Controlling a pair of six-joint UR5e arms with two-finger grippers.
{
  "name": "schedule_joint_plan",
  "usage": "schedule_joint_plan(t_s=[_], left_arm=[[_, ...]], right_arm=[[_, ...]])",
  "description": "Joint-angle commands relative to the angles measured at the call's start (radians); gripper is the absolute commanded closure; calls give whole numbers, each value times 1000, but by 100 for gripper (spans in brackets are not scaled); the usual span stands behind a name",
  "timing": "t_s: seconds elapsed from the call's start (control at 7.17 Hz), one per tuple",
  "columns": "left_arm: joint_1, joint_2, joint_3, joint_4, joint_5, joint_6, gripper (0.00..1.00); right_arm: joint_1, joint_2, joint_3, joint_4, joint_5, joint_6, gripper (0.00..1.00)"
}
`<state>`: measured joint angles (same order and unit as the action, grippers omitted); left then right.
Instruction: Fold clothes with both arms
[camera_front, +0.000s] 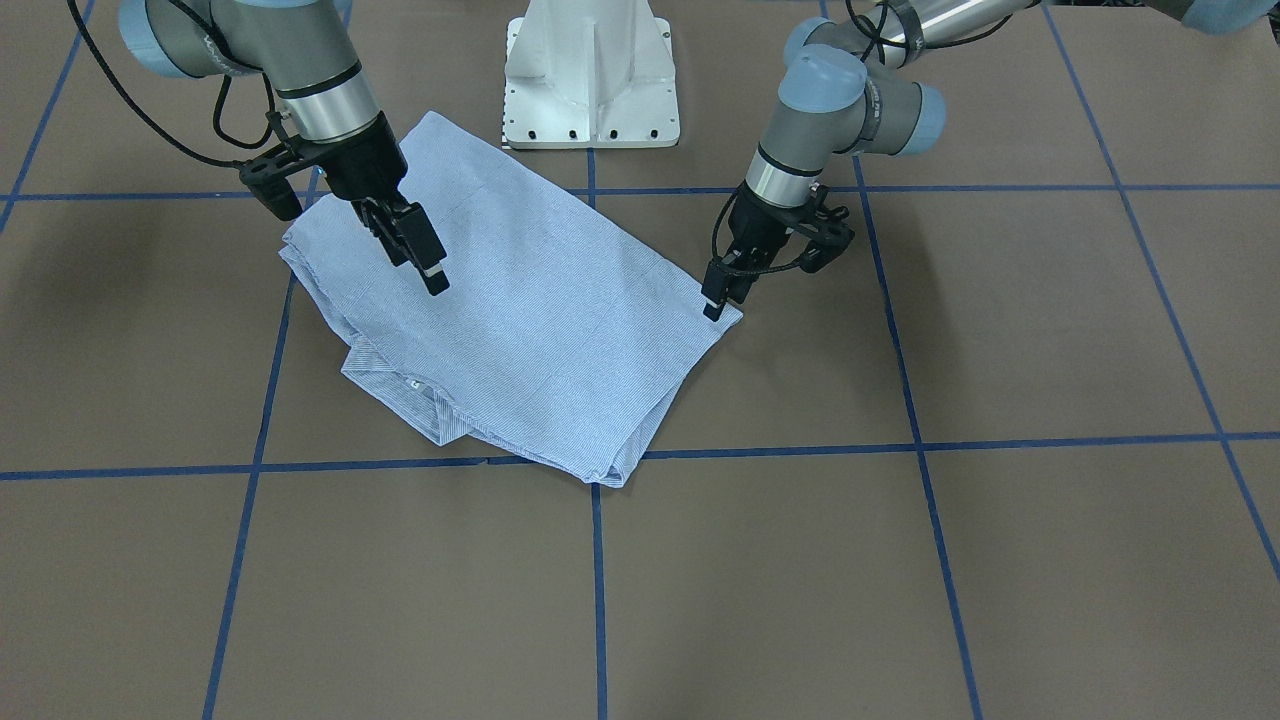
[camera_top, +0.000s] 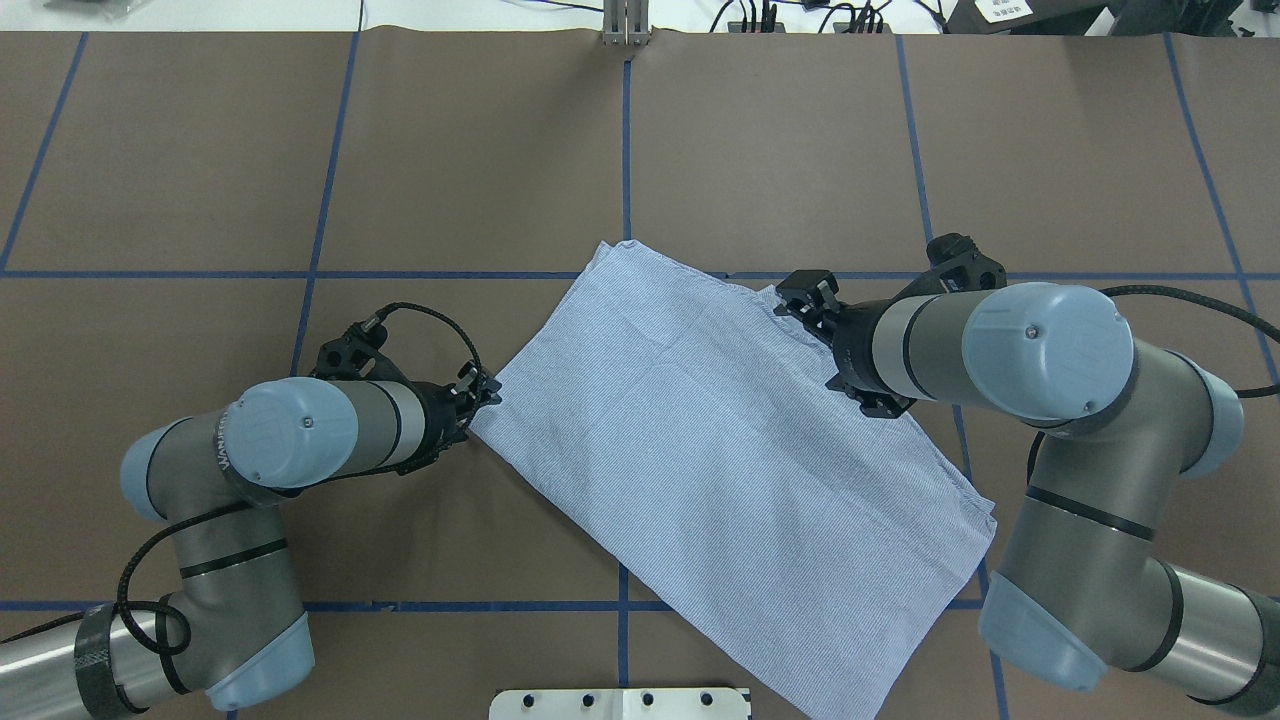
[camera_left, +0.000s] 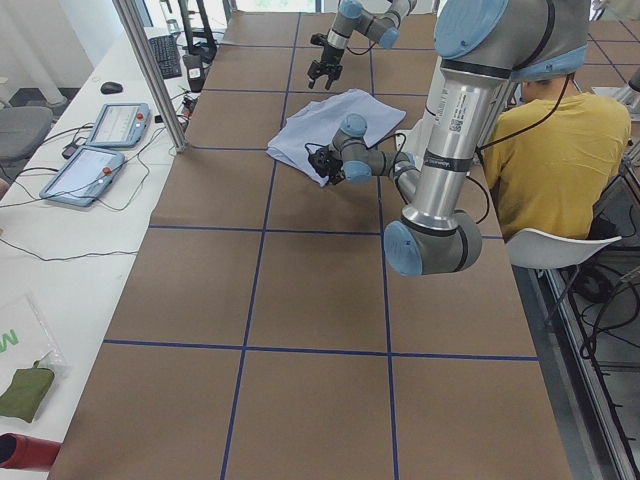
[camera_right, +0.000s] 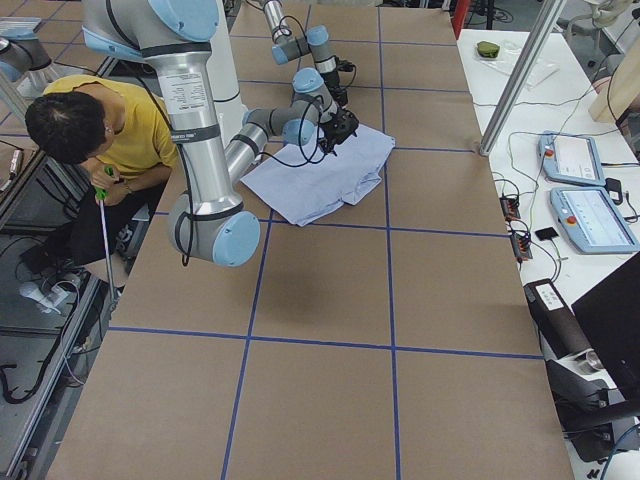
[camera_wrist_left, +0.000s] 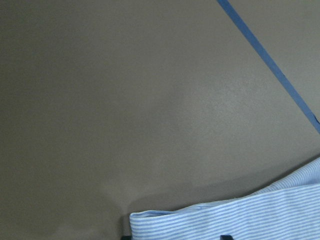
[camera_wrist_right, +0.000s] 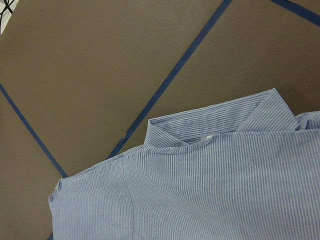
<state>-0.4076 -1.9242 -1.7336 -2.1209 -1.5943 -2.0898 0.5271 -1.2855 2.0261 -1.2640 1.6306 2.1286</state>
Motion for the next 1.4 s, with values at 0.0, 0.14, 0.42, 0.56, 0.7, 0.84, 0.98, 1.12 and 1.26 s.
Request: schedule_joint_plan(t_s=[0.0,0.14,0.42,0.56,0.7,0.84,0.98,1.12,1.26], left_arm=[[24,-10,12,1,1,-10,37],[24,-13,12,1,2,-16,48],[24,-15,6,-1,8,-56,100],[23,-16,-9,2,8,-55,100],[21,-15,-9,2,10,-49,100],[12,-12,-9,2,10,-43,100],[-22,-15,3,2,11,-1,100],[-72,-31,20,1,11,98,100],[-158,-112,107,-7,11,178,100]], right_arm=[[1,0,-9,0,0,1,0],[1,0,-13,0,0,-1,0],[1,0,-20,0,0,-1,0],[1,0,-29,0,0,-1,0],[1,0,-36,0,0,-1,0],[-1,3,-41,0,0,1,0],[1,5,-43,2,0,-1,0],[-1,5,-47,2,0,-2,0],[-1,5,-49,2,0,-4,0]])
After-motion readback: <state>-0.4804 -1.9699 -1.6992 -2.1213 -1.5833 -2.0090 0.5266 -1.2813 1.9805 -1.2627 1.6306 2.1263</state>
